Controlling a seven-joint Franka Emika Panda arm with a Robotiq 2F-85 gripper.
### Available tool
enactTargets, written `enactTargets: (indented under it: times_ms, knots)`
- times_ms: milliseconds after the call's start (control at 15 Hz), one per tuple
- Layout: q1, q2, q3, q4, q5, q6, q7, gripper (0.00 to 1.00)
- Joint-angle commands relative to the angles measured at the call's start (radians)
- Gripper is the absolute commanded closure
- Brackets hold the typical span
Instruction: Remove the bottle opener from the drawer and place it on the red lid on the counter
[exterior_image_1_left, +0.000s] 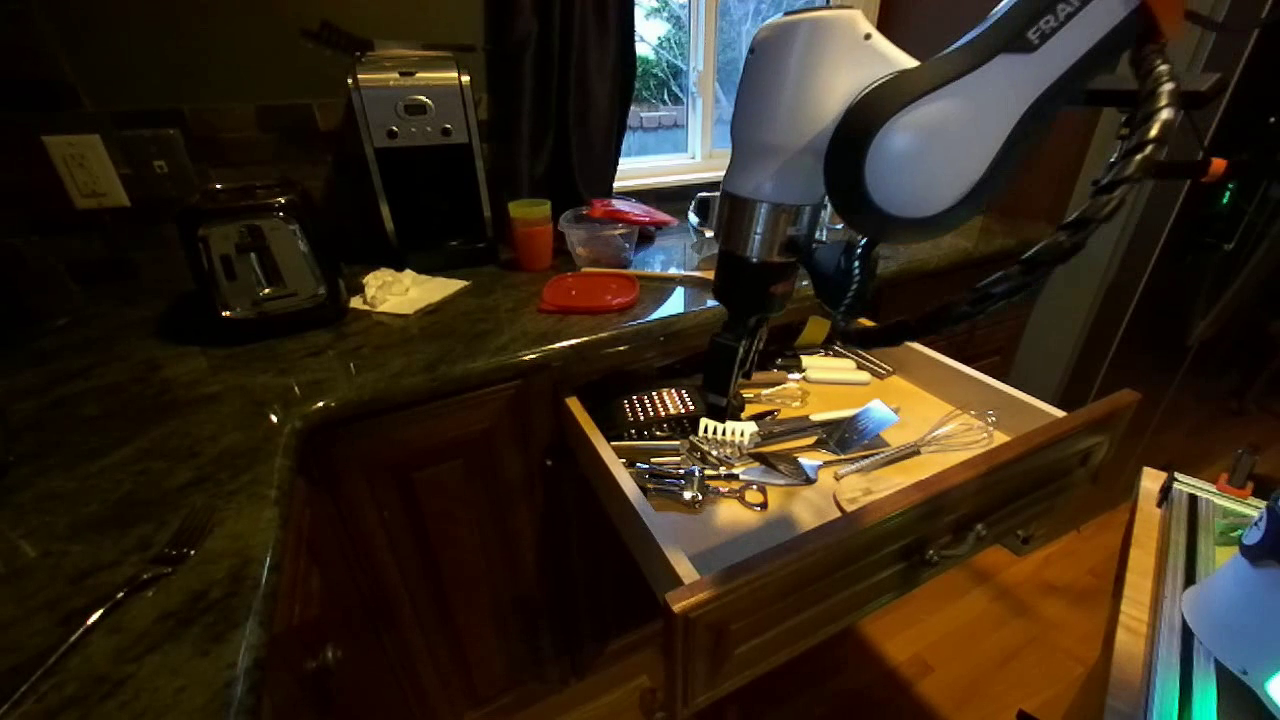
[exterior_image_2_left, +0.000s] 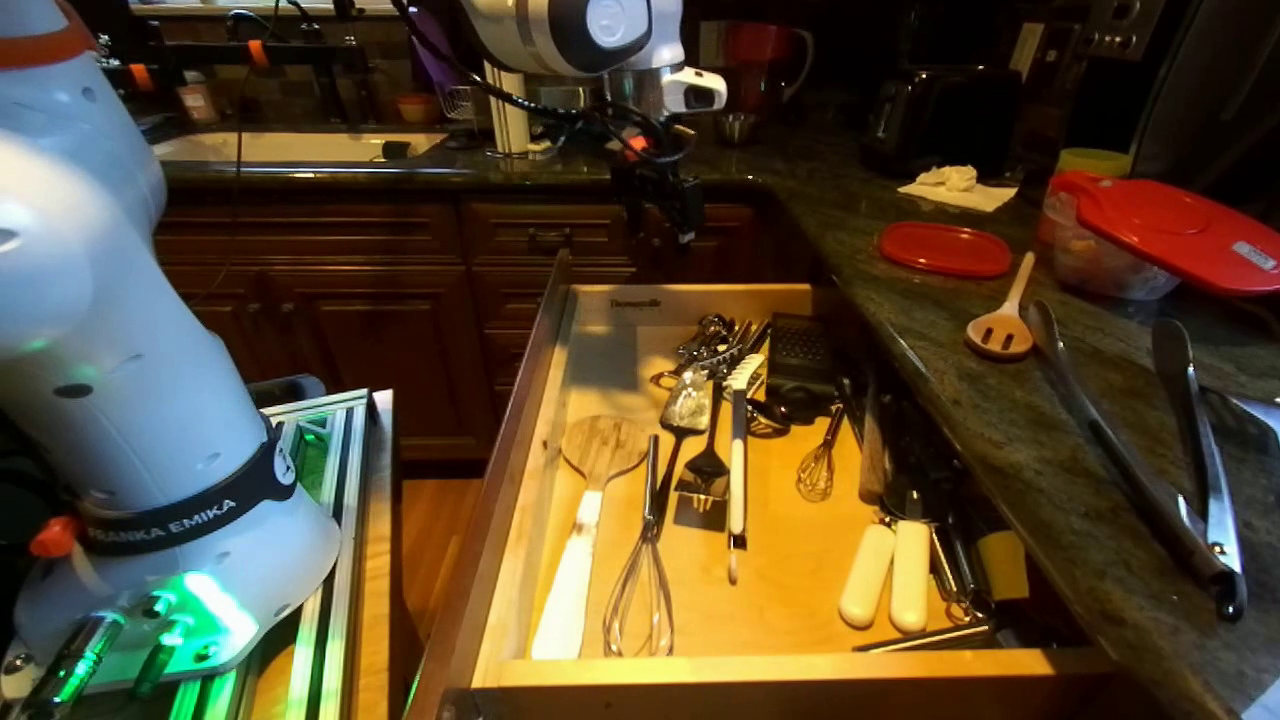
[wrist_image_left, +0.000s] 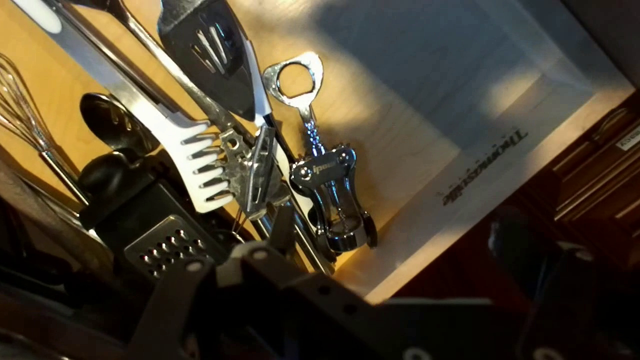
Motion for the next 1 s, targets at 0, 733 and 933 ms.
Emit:
enactTargets:
  times_ms: [0, 733, 933]
  knots:
    - [0.006, 0.124, -0.022, 0.091, -0.059, -0.030, 0.002, 0.00]
    - [0.036, 0.243, -0.031, 0.209, -0.117, -0.106, -0.046, 0.00]
    - [0.046, 0.263, -0.043, 0.229, -0.153, -0.129, -0.014, 0.00]
